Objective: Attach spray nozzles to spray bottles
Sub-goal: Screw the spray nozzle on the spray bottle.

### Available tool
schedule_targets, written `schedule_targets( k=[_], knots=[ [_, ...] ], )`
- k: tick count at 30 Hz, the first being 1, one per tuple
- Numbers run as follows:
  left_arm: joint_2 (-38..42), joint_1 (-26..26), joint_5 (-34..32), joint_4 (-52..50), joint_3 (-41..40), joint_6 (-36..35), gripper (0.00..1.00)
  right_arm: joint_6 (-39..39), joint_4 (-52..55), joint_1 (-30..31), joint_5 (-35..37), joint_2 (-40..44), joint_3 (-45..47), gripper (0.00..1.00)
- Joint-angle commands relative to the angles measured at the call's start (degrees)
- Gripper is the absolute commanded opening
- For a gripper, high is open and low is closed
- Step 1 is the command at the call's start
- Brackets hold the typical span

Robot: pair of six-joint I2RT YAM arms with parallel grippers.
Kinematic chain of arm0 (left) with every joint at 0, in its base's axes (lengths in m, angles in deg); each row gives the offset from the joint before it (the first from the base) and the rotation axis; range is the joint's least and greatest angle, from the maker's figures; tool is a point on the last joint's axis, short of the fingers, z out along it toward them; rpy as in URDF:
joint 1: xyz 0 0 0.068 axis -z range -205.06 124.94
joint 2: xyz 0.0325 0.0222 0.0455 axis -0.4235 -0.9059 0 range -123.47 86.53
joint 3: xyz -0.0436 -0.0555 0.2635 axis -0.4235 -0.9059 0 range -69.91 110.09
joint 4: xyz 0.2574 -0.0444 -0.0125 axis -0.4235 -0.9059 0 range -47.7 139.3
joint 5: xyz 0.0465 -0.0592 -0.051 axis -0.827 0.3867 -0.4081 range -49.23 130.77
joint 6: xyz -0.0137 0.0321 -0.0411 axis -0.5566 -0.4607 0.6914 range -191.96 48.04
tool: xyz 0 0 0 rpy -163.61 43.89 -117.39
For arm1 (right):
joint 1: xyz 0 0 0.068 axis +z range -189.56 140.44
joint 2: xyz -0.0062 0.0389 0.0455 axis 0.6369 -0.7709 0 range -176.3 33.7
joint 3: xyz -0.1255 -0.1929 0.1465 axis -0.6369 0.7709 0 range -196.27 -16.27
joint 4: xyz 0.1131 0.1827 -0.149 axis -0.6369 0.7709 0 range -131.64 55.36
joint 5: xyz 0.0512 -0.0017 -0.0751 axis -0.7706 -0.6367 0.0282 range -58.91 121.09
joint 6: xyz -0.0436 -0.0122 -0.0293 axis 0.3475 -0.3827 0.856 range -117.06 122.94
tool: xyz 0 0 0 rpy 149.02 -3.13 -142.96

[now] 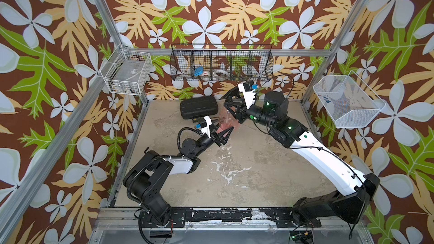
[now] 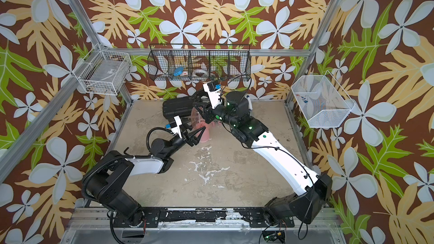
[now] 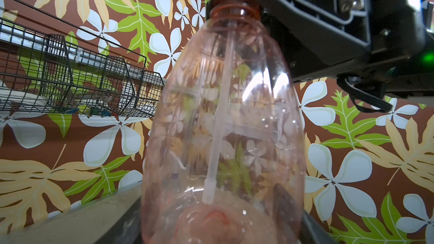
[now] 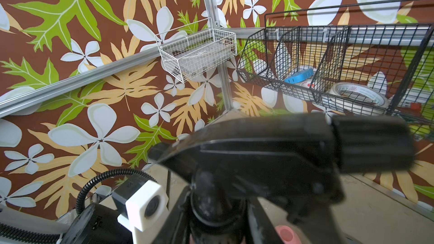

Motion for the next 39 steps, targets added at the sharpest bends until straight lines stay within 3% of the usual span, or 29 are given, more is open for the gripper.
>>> schedule_targets(
  k=[1,5,14,17,22,28,31,35,36,39],
  knots=[
    [2.0,0.0,-3.0,-2.3,1.5,-2.3,0.51,1.9,4.0,0.6,3.2,-0.5,-0.9,0.04],
    [4.6,0.0,-4.1,-9.8,2.9,-5.1,0.52,4.5,5.5,0.7,10.0,-0.8,0.0,0.00],
    [7.1,0.0,-5.4,-16.1,5.6,-9.7,0.52,5.9,9.7,3.4,22.3,-4.6,-2.4,0.00],
    [7.3,0.1,-7.9,-16.7,6.0,-10.0,0.51,3.6,11.7,5.4,30.6,-6.2,-4.5,0.00],
    [6.2,1.6,-14.7,-15.8,6.6,-8.7,0.51,-6.5,13.5,8.4,43.9,-8.1,-6.8,0.00],
    [4.7,3.7,-21.4,-13.4,6.6,-8.2,0.50,-12.5,15.4,9.9,48.7,-10.4,-9.4,0.00],
    [4.2,3.8,-21.9,-12.2,6.1,-8.5,0.50,-12.8,18.7,10.9,51.2,-12.3,-12.6,0.00],
    [4.1,3.7,-19.9,-11.1,5.1,-10.0,0.52,-11.1,19.5,11.1,49.5,-11.6,-12.7,0.00],
    [4.3,3.6,-19.0,-10.6,4.5,-10.2,0.53,-9.4,18.7,11.0,47.1,-10.7,-12.0,0.03],
    [4.6,2.6,-14.8,-10.2,3.1,-9.2,0.53,-2.6,17.0,10.9,37.4,-7.7,-10.6,0.27]
  ],
)
